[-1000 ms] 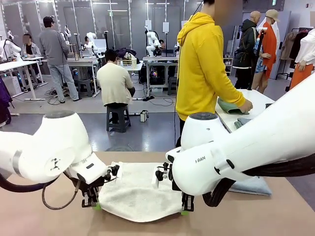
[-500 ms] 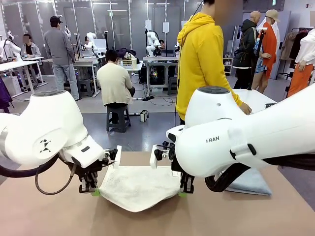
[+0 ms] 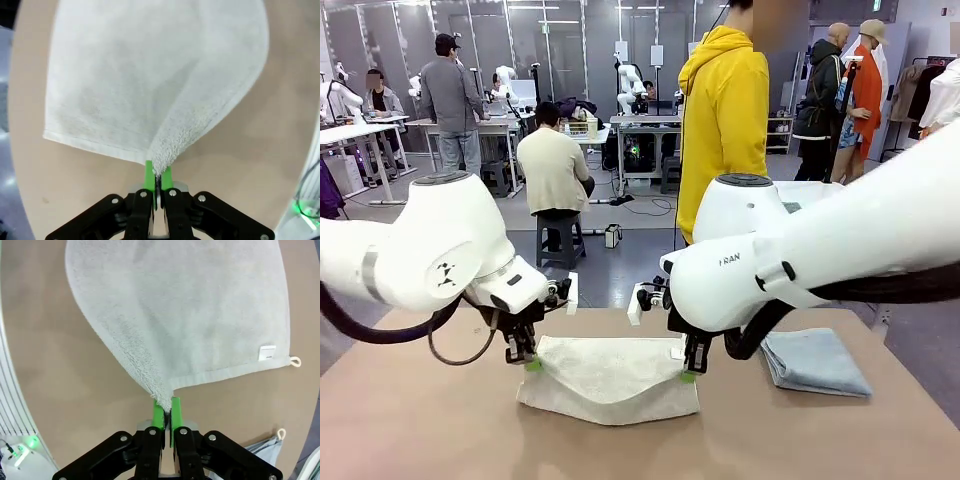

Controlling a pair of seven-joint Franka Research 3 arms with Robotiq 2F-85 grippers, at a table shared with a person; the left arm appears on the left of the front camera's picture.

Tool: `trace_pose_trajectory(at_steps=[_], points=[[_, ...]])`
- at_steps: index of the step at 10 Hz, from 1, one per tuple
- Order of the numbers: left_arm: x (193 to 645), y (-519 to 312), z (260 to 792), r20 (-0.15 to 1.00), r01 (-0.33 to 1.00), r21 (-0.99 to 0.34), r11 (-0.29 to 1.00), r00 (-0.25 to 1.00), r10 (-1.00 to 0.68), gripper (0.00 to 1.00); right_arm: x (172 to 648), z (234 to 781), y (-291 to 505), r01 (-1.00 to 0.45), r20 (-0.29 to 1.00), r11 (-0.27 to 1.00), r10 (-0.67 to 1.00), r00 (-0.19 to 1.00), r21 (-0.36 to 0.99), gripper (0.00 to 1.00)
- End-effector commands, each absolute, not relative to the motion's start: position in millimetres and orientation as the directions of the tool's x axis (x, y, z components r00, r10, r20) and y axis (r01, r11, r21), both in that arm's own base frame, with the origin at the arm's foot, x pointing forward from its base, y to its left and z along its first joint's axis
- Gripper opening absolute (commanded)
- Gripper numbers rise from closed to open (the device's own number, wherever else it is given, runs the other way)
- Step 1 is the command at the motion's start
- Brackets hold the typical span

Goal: Fold the towels and place them in the basket.
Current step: When a person lays out a Towel with hook on the table, fold it in half twice.

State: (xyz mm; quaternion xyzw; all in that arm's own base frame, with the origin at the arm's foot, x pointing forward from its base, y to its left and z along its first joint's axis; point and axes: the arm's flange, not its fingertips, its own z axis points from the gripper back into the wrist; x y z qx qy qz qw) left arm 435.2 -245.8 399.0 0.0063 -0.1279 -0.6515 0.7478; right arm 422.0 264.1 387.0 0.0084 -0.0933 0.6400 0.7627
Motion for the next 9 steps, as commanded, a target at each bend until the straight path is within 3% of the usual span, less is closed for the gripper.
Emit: trace_pose_trajectory(at_steps=[1,9], points=[[467,-258,385,0.179,0.953,0.222,0.205,0.167,-0.970,0.00,449,380,277,-0.970,0.154,0.206,0.971,0.185,-0.132,0.00],[552,-252,365,0.093,0.903,0.236,0.360,0.347,-0.933,0.00,546,360,270,-0.941,0.096,0.316,0.947,0.306,-0.118,0.00]])
